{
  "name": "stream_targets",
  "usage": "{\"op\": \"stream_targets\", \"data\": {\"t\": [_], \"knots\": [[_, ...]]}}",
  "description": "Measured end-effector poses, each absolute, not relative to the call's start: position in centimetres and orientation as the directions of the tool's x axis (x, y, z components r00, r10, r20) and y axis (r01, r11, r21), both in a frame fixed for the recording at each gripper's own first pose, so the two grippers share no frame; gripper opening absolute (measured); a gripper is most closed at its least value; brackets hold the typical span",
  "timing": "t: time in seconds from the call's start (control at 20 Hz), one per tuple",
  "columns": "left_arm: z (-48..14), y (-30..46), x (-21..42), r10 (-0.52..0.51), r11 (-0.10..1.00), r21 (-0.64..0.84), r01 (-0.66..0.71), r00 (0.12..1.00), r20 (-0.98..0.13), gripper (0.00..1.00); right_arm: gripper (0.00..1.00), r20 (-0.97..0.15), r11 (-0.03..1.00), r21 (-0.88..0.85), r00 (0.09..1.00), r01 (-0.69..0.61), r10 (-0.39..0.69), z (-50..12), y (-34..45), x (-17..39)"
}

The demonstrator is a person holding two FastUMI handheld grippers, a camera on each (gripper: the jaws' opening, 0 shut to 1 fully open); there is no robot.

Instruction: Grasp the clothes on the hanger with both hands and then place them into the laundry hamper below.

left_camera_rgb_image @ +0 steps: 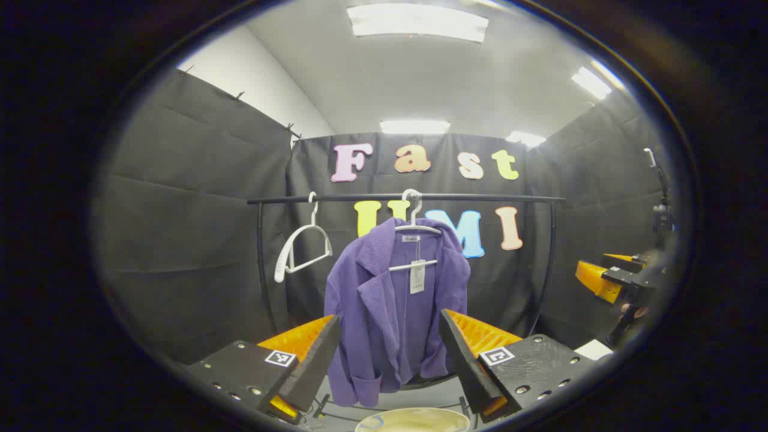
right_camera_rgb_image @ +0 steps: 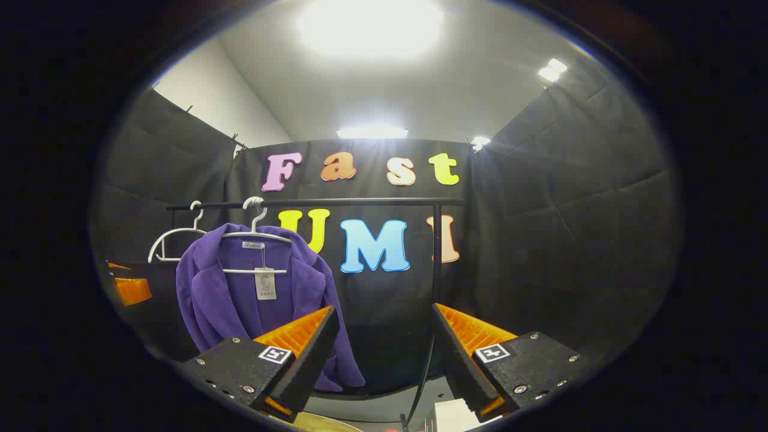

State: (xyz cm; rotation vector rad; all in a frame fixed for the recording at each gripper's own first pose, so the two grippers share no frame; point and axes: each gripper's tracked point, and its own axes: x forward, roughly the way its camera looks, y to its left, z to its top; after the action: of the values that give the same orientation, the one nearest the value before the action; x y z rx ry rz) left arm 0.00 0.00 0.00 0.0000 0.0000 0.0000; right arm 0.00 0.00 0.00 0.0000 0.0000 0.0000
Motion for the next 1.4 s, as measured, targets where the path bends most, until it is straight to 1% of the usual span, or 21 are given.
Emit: {"op": "stream_targets", "data": {"t": [0.5,0.8,0.85,0.9,0.95,1.0,1.1,1.15,1.35,1.4], "knots": [[-0.8,-0.2,-0.3,-0.028,0.999,0.030,0.028,1.000,-0.015,0.95,0.95,-0.023,1.000,0.016,1.000,0.007,-0.006,-0.5,0.3,-1.2],[-1.3,-0.3,-0.7,-0.026,1.000,0.015,0.026,0.999,-0.026,0.95,0.95,-0.043,1.000,0.010,0.999,0.000,0.000,-1.0,0.7,-1.3],[-1.3,-0.3,-0.7,-0.027,1.000,0.015,0.027,0.999,-0.030,1.00,0.95,-0.046,1.000,0.011,0.999,0.001,0.000,-1.1,0.8,-1.3],[-1.4,-0.2,-0.6,-0.025,1.000,0.017,0.026,0.999,-0.031,0.95,0.95,-0.050,1.000,0.014,0.999,0.000,0.001,-1.1,1.0,-1.2],[-1.3,-0.1,-0.6,-0.024,1.000,0.018,0.024,0.999,-0.030,1.00,0.95,-0.052,1.000,0.019,0.999,-0.003,0.004,-1.1,1.2,-1.1],[-1.3,-0.1,-0.6,-0.022,1.000,0.017,0.022,0.999,-0.029,0.95,0.95,-0.057,1.000,0.023,0.998,-0.008,0.009,-1.1,1.4,-1.0],[-1.3,0.0,-0.7,-0.017,1.000,0.010,0.017,1.000,-0.025,0.98,0.95,-0.062,0.999,0.024,0.998,-0.025,0.026,-0.9,2.1,-0.7],[-1.2,0.1,-0.7,-0.013,1.000,0.004,0.013,1.000,-0.023,0.95,0.95,-0.061,0.999,0.020,0.997,-0.034,0.035,-0.6,2.6,-0.4],[-0.9,0.4,-0.8,0.013,1.000,-0.011,-0.013,1.000,-0.018,0.95,0.95,-0.062,0.997,0.019,0.995,-0.081,0.082,0.6,4.6,1.5],[-0.9,0.7,-0.7,0.024,1.000,-0.007,-0.024,1.000,-0.019,0.99,0.95,-0.064,0.995,0.034,0.993,-0.097,0.099,0.9,5.5,2.1]]}}
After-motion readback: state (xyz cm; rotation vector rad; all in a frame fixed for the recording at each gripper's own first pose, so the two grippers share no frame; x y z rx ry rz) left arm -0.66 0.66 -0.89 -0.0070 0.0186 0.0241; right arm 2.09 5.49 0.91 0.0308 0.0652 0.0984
